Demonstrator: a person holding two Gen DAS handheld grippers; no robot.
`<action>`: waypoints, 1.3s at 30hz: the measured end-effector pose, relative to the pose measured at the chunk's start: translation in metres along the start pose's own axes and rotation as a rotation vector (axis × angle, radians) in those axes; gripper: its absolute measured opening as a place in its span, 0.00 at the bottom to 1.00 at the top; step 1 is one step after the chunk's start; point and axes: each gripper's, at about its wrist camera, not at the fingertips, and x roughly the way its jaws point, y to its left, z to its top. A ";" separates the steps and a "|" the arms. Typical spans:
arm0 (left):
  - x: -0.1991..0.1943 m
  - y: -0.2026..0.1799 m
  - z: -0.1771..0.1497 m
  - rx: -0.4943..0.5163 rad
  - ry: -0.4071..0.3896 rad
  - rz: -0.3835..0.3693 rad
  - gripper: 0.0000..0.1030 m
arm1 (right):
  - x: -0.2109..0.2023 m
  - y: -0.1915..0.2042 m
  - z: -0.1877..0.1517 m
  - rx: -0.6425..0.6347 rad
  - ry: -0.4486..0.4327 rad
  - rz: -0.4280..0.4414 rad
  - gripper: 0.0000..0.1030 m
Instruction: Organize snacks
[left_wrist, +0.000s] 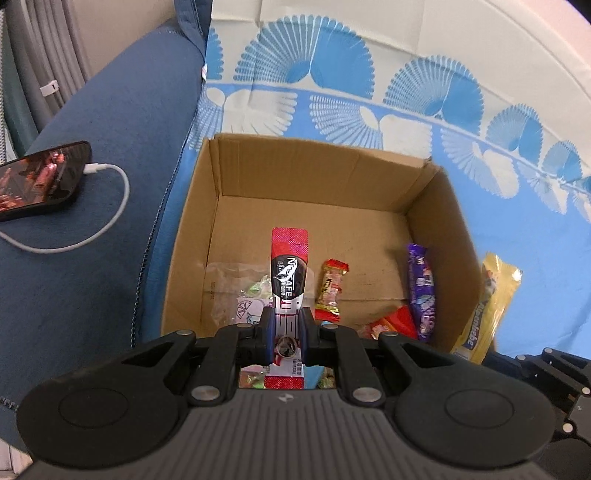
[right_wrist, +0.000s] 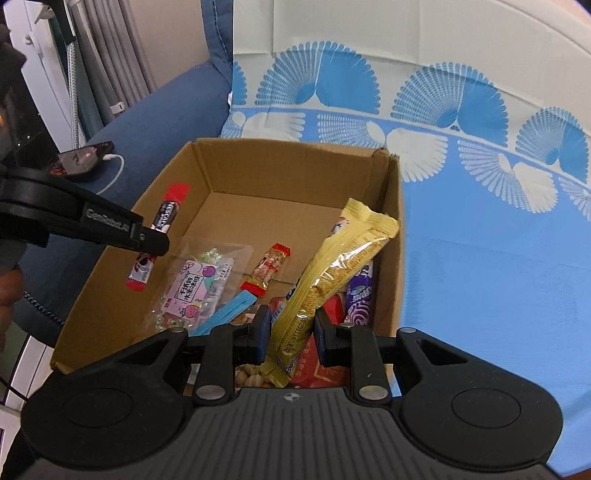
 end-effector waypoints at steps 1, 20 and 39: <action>0.004 0.000 0.000 0.002 0.006 0.004 0.14 | 0.004 0.001 0.001 -0.002 0.004 0.001 0.26; -0.010 -0.002 -0.022 0.058 -0.024 0.092 1.00 | -0.010 -0.003 -0.005 0.076 -0.005 -0.050 0.78; -0.098 -0.003 -0.123 0.037 -0.022 0.118 1.00 | -0.107 0.031 -0.068 0.053 -0.124 -0.133 1.00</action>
